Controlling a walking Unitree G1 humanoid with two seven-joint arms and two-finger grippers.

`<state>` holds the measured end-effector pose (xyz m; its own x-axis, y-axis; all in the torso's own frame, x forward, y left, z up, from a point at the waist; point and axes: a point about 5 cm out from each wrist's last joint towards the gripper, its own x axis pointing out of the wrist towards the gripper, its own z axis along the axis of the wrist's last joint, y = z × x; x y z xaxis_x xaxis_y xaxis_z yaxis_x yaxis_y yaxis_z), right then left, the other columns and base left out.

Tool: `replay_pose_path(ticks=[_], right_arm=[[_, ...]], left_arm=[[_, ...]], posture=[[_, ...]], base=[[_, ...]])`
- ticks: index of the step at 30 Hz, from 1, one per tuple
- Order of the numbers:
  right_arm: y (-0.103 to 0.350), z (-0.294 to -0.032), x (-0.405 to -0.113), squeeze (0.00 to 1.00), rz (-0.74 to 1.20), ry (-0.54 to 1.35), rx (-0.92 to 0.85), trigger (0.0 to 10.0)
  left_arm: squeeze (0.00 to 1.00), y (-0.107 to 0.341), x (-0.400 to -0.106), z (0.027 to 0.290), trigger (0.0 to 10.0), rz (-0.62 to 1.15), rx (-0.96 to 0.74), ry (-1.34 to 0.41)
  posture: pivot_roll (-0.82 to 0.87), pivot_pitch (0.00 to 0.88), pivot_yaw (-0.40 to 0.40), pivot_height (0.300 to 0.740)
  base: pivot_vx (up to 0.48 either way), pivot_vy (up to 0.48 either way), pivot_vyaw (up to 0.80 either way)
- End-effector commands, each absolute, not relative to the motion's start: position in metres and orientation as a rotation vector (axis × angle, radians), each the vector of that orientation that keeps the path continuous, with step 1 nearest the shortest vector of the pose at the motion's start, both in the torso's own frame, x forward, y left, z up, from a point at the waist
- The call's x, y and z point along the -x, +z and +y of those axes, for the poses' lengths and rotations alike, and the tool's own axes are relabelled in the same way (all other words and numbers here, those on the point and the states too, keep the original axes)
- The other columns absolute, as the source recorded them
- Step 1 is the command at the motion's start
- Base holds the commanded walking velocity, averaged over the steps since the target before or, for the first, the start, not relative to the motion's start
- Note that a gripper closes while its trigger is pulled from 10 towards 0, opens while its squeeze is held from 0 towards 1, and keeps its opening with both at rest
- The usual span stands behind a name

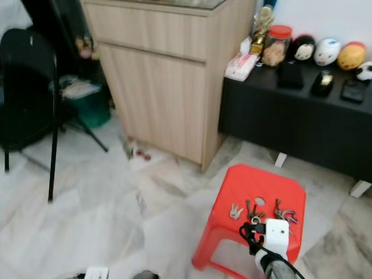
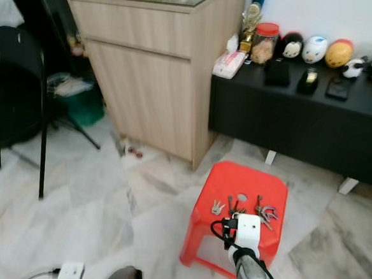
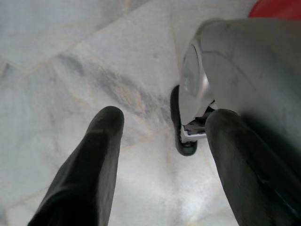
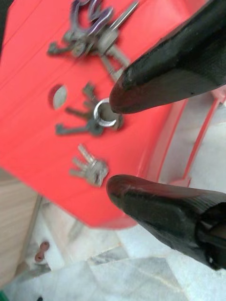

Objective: Hang keys on a hook

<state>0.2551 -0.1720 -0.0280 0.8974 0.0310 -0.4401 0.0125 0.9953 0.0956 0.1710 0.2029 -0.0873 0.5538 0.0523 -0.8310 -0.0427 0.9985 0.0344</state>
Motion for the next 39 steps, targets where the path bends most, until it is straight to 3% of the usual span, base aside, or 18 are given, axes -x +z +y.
replay_pose_path(ticks=[1,7,21,39], right_arm=[[-0.031,-0.174,-0.252,0.00,0.472,-0.007,-0.110,10.0],[-0.031,-0.180,-0.252,0.00,0.469,-0.058,-0.101,10.0],[-0.028,-0.183,-0.254,0.00,0.462,-0.088,-0.096,10.0],[-0.023,-0.181,-0.259,0.00,0.430,-0.086,-0.089,10.0]], left_arm=[[0.00,-0.087,-0.174,0.194,10.0,0.981,-0.001,0.032],[0.00,-0.086,-0.179,0.190,10.0,0.971,0.007,0.026],[0.00,-0.081,-0.177,0.221,10.0,0.964,0.001,0.061],[0.00,-0.089,-0.170,0.197,10.0,0.980,0.014,0.037]], posture=[[0.02,0.069,0.012,0.641],[0.02,0.068,0.013,0.641],[0.02,0.070,0.013,0.641],[0.02,0.071,0.013,0.641]], base=[[0.000,0.000,0.00],[0.000,0.000,0.00],[0.164,0.000,-0.30],[0.362,0.000,0.00]])
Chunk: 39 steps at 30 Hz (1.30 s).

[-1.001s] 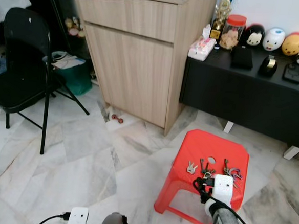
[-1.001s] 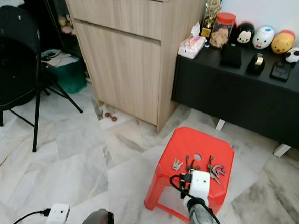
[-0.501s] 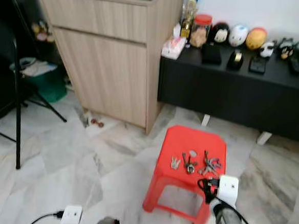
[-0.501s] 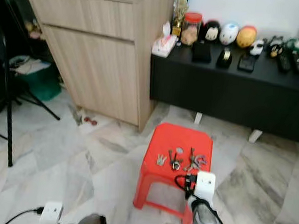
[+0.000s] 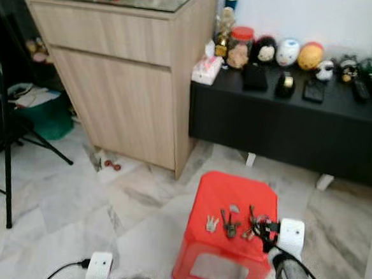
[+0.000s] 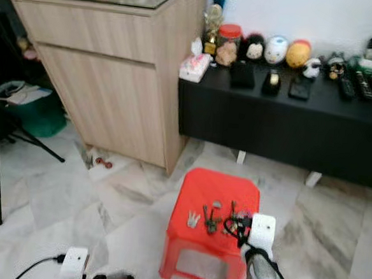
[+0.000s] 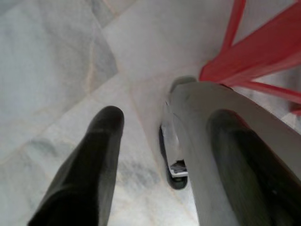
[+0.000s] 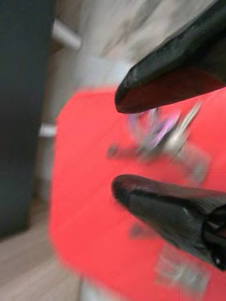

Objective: Hang keys on a hook

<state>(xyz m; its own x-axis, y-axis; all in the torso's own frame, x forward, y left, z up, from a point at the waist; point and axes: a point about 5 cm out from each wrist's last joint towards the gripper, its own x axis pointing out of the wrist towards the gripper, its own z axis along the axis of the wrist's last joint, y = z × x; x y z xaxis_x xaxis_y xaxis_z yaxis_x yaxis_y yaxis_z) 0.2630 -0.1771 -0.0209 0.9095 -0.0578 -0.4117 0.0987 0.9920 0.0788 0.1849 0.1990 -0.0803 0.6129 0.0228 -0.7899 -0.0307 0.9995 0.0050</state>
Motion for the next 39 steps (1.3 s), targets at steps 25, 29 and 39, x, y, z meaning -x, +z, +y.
replay_pose_path(ticks=[25,29,39], right_arm=[[-0.049,-0.179,-0.237,0.00,0.671,0.027,0.021,10.0],[-0.051,-0.183,-0.234,0.00,0.684,0.014,0.026,10.0],[-0.051,-0.183,-0.235,0.00,0.683,0.000,0.027,10.0]], left_arm=[[0.00,-0.085,-0.166,0.222,10.0,0.980,-0.014,0.057],[0.00,-0.088,-0.167,0.206,10.0,0.984,-0.012,0.039],[0.00,-0.088,-0.173,0.188,10.0,0.981,-0.008,0.017]], posture=[[0.02,0.075,0.016,0.641],[0.02,0.070,0.020,0.641],[0.02,0.082,0.019,0.641]], base=[[0.038,0.000,0.00],[0.000,0.000,0.00],[0.000,0.000,0.00]])
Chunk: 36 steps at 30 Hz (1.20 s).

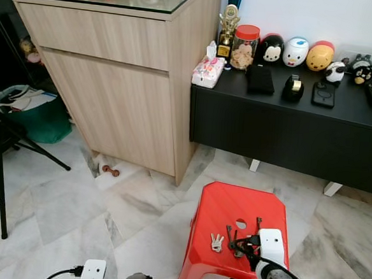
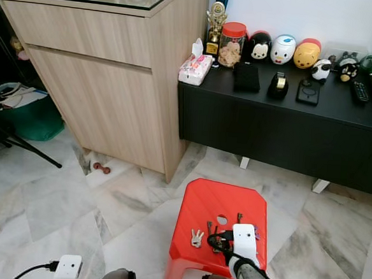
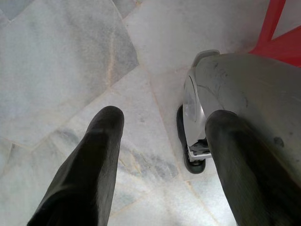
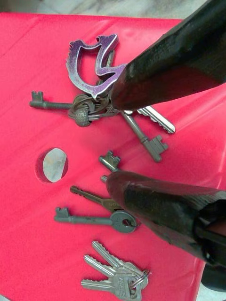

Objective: Hang keys on a hook

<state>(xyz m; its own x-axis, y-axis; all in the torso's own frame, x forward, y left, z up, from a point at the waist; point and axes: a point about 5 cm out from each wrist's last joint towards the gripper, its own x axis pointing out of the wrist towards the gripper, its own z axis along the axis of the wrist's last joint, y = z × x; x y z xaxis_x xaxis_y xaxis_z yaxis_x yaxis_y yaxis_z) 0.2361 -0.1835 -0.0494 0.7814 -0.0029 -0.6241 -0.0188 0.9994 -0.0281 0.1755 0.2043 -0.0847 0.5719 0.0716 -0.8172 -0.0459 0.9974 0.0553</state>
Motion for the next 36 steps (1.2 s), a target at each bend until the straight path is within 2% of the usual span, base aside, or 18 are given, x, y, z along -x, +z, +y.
replay_pose_path(ticks=[1,3,8,10,22,29,34,36], right_arm=[[-0.050,-0.183,-0.236,0.00,0.675,0.003,0.024,10.0],[-0.049,-0.183,-0.237,0.00,0.668,0.005,0.028,10.0],[-0.047,-0.185,-0.240,0.00,0.657,-0.006,0.044,10.0],[-0.044,-0.186,-0.243,0.00,0.629,-0.014,0.047,10.0],[-0.035,-0.179,-0.251,0.00,0.553,0.009,0.031,10.0],[-0.031,-0.178,-0.257,0.00,0.540,0.010,0.036,10.0],[-0.030,-0.178,-0.258,0.00,0.535,0.010,0.038,10.0],[-0.030,-0.178,-0.259,0.00,0.533,0.009,0.038,10.0]], left_arm=[[0.00,-0.088,-0.172,0.191,10.0,0.982,-0.009,0.020],[0.00,-0.088,-0.169,0.202,10.0,0.986,-0.015,0.032],[0.00,-0.089,-0.165,0.209,10.0,0.992,-0.019,0.042],[0.00,-0.089,-0.162,0.210,10.0,0.999,-0.023,0.044],[0.00,-0.091,-0.164,0.196,10.0,0.997,-0.022,0.022],[0.00,-0.087,-0.152,0.235,10.0,0.998,-0.034,0.052],[0.00,-0.089,-0.145,0.237,10.0,1.009,-0.037,0.055],[0.00,-0.092,-0.143,0.227,10.0,1.015,-0.034,0.047]], posture=[[0.02,0.088,0.019,0.641],[0.02,0.097,0.020,0.641],[0.02,0.110,0.022,0.641],[0.02,0.119,0.024,0.622],[0.03,0.140,0.028,0.622],[0.03,0.154,0.029,0.622],[0.03,0.161,0.028,0.622],[0.03,0.170,0.028,0.622]], base=[[0.000,0.000,0.00],[0.000,0.000,0.00],[0.000,0.000,0.00],[0.000,0.000,0.00],[0.000,0.000,0.00],[0.000,0.000,0.00],[0.000,0.000,0.00],[0.000,0.000,0.00]])
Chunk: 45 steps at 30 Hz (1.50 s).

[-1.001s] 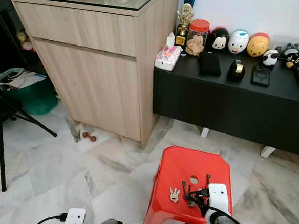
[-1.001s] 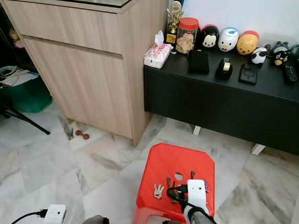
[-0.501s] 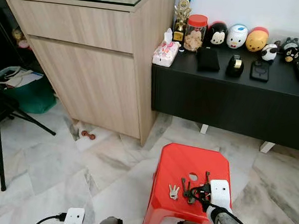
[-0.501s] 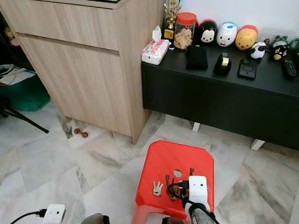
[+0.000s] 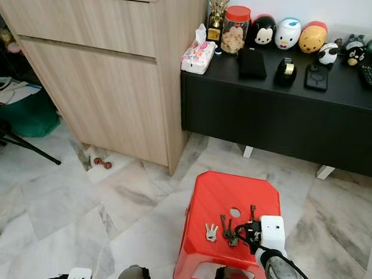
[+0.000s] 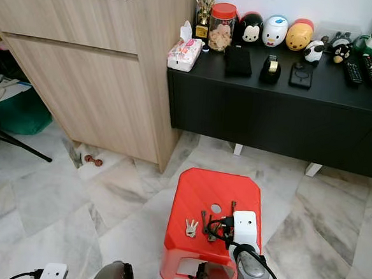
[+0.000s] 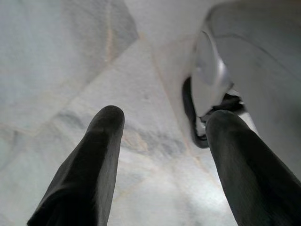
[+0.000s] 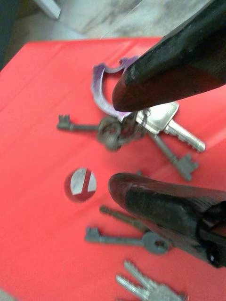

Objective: Hang keys on a hook

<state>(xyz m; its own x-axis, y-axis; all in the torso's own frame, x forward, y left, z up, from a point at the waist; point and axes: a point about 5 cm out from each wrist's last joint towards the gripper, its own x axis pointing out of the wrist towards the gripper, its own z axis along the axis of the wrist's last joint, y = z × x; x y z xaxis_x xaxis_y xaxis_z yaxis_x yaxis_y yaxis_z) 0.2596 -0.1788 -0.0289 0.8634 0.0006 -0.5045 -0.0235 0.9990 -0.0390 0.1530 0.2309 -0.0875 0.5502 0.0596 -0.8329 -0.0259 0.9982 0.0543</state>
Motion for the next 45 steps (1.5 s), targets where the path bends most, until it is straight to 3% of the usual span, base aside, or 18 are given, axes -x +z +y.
replay_pose_path(ticks=[1,9,17,22,32,40,41,42,43,44,45], right_arm=[[-0.030,-0.178,-0.259,0.00,0.534,0.009,0.040,10.0],[-0.030,-0.179,-0.258,0.00,0.536,0.014,0.056,10.0],[-0.025,-0.184,-0.261,0.00,0.503,0.000,0.053,10.0],[-0.023,-0.184,-0.264,0.00,0.492,0.008,0.058,10.0],[-0.021,-0.182,-0.267,0.00,0.484,0.024,0.064,10.0],[-0.020,-0.182,-0.267,0.00,0.472,0.024,0.066,9.7],[-0.020,-0.182,-0.268,0.00,0.472,0.023,0.067,8.8],[-0.019,-0.182,-0.268,0.00,0.472,0.022,0.068,4.6],[-0.019,-0.182,-0.268,0.00,0.472,0.022,0.068,2.2],[-0.019,-0.182,-0.268,0.00,0.473,0.022,0.070,0.7],[-0.019,-0.183,-0.268,0.00,0.473,0.021,0.070,0.7]], left_arm=[[0.00,-0.093,-0.144,0.223,10.0,1.016,-0.032,0.043],[0.00,-0.099,-0.139,0.205,10.0,1.032,-0.024,0.019],[0.00,-0.094,-0.125,0.242,10.0,1.028,-0.039,0.052],[0.00,-0.091,-0.126,0.248,10.0,0.998,-0.036,0.067],[0.00,-0.070,-0.179,0.234,10.0,0.753,0.020,0.102],[0.00,-0.061,-0.195,0.228,10.0,0.666,0.030,0.080],[0.00,-0.060,-0.196,0.228,10.0,0.659,0.031,0.080],[0.00,-0.059,-0.198,0.227,10.0,0.648,0.032,0.076],[0.00,-0.057,-0.200,0.226,10.0,0.635,0.034,0.072],[0.00,-0.056,-0.202,0.225,10.0,0.619,0.036,0.067],[0.00,-0.055,-0.203,0.224,10.0,0.609,0.037,0.064]], posture=[[0.03,0.170,0.028,0.622],[0.04,0.196,0.027,0.622],[0.04,0.232,0.028,0.622],[0.04,0.243,0.025,0.622],[0.05,0.254,0.013,0.622],[0.05,0.257,0.013,0.622],[0.05,0.257,0.013,0.622],[0.05,0.257,0.013,0.622],[0.05,0.257,0.012,0.622],[0.05,0.257,0.012,0.622],[0.05,0.257,0.012,0.622]], base=[[0.000,0.000,0.00],[0.000,0.000,0.00],[0.000,0.000,0.00],[0.000,0.000,0.00],[0.000,0.000,0.00],[0.000,0.000,0.00],[0.000,0.000,0.00],[0.000,0.000,0.00],[0.000,0.000,0.00],[0.000,0.000,0.00],[0.000,0.000,0.00]])
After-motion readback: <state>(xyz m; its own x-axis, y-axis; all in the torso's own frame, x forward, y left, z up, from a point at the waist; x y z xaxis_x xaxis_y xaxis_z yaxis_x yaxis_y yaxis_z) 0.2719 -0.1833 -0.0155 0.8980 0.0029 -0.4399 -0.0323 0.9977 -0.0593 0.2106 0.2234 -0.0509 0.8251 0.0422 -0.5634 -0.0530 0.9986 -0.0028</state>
